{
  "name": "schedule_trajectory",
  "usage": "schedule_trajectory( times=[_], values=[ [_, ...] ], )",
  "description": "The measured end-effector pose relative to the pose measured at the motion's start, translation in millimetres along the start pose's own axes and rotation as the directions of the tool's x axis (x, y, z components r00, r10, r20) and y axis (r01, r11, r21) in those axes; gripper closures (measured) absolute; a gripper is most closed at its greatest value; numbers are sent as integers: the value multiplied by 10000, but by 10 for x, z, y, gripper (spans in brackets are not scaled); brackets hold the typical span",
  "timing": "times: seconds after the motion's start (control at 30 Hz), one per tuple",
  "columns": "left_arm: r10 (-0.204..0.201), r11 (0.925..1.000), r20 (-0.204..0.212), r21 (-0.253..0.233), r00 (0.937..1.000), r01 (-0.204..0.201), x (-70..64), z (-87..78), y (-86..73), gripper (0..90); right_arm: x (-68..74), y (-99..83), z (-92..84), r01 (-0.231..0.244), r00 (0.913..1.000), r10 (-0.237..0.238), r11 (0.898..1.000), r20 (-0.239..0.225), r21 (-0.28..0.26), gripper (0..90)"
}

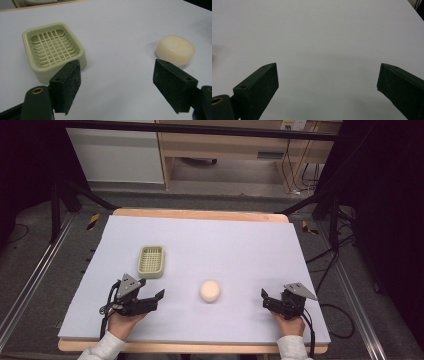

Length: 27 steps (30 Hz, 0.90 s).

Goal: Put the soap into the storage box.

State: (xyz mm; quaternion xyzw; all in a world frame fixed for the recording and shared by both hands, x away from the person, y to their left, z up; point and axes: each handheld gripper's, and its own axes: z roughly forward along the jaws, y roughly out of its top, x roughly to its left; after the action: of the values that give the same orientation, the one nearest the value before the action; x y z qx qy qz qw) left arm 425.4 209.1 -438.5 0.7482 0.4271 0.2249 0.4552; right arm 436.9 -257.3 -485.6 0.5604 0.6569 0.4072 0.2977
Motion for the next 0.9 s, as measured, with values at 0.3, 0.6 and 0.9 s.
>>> schedule_trajectory(
  times=[0.3, 0.6, 0.9],
  values=[
    [126, 9999, 292, 114, 9995, -129, -47, 31, 75, 220, 1, 0, 1, 6, 10000, -6, 10000, 23, 14, 43],
    [312, 9992, 362, 227, 9989, -321, -97, 66, 154, 222, 5, 0, 0, 18, 10000, -18, 10000, 16, 33, 43],
    [464, 9986, 412, 223, 9981, -473, -164, 107, 242, 222, 4, -1, -1, 57, 10000, -57, 10000, 16, 10, 43]
  ],
)
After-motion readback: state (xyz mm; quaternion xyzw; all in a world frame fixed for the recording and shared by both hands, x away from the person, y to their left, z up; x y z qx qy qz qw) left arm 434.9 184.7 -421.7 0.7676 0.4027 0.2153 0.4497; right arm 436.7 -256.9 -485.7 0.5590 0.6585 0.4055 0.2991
